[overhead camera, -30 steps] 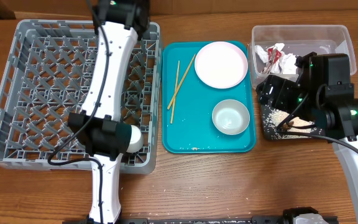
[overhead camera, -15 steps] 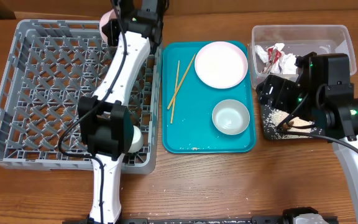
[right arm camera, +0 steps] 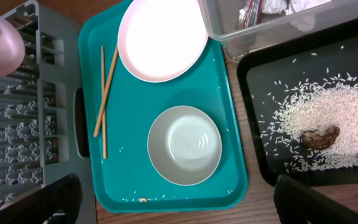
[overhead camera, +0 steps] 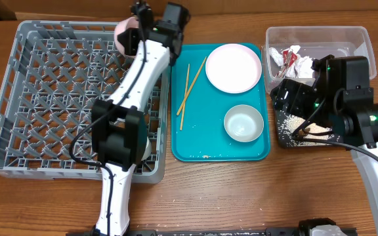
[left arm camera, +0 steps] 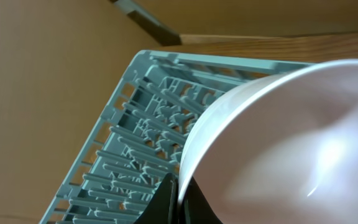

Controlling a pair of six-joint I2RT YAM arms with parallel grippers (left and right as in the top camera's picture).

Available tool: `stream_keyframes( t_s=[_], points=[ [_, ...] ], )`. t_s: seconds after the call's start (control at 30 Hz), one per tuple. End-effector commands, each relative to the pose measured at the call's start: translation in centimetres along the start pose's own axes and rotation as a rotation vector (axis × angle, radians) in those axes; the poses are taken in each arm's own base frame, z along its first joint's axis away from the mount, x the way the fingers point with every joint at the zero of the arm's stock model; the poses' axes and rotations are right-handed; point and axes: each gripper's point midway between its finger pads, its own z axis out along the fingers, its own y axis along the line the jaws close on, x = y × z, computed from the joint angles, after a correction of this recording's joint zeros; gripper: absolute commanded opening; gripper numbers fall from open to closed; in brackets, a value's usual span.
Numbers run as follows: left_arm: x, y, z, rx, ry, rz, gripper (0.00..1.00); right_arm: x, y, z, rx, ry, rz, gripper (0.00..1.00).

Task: Sort waste into correct bins and load items into the dishwasher
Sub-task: 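Carry the pink bowl to the back of the rack and set it upright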

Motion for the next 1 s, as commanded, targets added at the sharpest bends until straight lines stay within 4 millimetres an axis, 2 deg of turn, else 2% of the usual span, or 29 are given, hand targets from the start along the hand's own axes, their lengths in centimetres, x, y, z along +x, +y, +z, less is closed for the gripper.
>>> stream_keyframes(
  t_s=[0.0,0.17,0.27,0.33,0.4,0.6,0.77,0.97],
  points=[
    [0.4,-1.5,-1.9,0.020,-0.024,0.075,0.04,-0.5,-0.1,-0.3,0.004,-0.020,-0.006,1.00],
    [0.8,-1.4,-2.1,0.015,-0.017,0.104,0.04,-0.5,-0.1,-0.3,0.004,-0.020,-0.006,1.00],
    [-0.2,0.8,-2.2,-0.116,-0.063,0.109,0.04,-0.5,-0.1,-0.3,0.005,-0.020,-0.006,1.00],
    [-1.5,3.1,-2.8,-0.259,-0.124,0.065,0.04,-0.5,-0.1,-0.3,0.005,-0.020,-0.006,1.00],
    [-2.1,4.0,-3.3,-0.320,-0.152,0.034,0.04,-0.5,-0.1,-0.3,0.004,-0.020,-0.006,1.00],
    [-1.1,2.5,-2.6,-0.257,-0.126,0.055,0.04,-0.5,-0.1,-0.3,0.004,-0.020,-0.006,1.00],
    [0.8,1.1,-1.7,-0.243,-0.107,0.105,0.04,-0.5,-0.1,-0.3,0.004,-0.020,-0.006,1.00],
    [1.8,0.2,-1.9,-0.245,-0.114,0.135,0.04,-0.5,-0.1,-0.3,0.004,-0.020,-0.006,1.00]
  ],
)
